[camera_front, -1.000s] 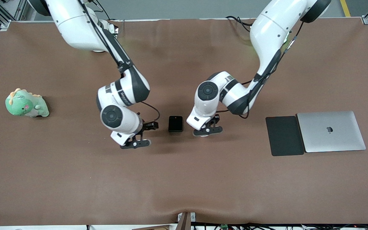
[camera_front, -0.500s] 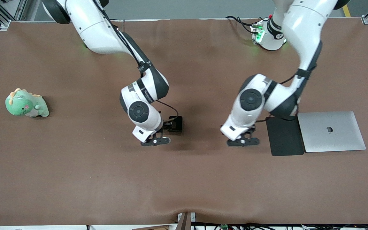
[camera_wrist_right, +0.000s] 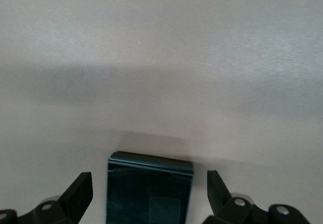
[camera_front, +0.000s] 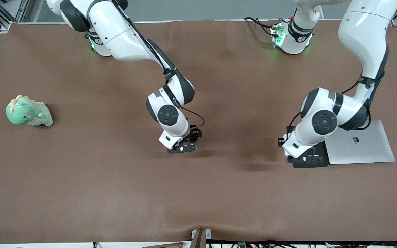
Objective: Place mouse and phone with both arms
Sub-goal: 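Lower the mouse onto the pad while the right gripper carries the phone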
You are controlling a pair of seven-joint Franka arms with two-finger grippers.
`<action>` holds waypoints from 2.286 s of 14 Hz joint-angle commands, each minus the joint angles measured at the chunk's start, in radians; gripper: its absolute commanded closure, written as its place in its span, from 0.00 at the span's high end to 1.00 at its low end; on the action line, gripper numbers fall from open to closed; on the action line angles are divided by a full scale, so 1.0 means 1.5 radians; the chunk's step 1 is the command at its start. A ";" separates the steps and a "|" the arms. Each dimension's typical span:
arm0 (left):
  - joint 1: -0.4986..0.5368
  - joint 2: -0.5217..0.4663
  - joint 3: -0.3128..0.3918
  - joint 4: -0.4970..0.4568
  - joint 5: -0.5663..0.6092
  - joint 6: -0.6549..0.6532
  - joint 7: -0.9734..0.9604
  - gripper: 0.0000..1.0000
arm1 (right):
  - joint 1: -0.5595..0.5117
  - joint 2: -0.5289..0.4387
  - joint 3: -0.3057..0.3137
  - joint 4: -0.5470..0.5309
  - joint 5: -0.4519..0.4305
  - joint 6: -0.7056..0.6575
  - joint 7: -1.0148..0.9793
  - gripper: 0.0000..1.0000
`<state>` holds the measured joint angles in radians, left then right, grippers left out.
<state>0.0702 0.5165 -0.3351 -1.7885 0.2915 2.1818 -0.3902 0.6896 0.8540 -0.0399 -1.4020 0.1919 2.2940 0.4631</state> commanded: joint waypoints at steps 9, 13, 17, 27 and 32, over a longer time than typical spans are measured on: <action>0.080 -0.003 -0.010 -0.064 0.038 0.076 0.012 0.44 | 0.010 0.017 -0.007 -0.018 0.003 0.015 0.045 1.00; 0.112 0.017 -0.009 -0.072 0.039 0.111 0.014 0.44 | 0.016 0.007 -0.007 -0.018 0.002 0.014 0.132 0.00; 0.129 0.036 -0.009 -0.084 0.057 0.149 0.021 0.46 | -0.051 -0.047 -0.012 -0.041 0.000 -0.054 0.131 0.00; 0.157 0.044 -0.011 -0.106 0.060 0.181 0.057 0.47 | -0.290 -0.220 -0.031 -0.192 -0.025 -0.170 -0.118 0.00; 0.149 0.050 -0.011 -0.104 0.060 0.197 0.058 0.48 | -0.415 -0.267 -0.033 -0.280 -0.031 -0.130 -0.326 0.00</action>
<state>0.2874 0.5901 -0.3417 -1.9366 0.3584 2.4537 -0.3110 0.1427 0.5118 -0.1096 -1.7458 0.1664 2.0789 0.0701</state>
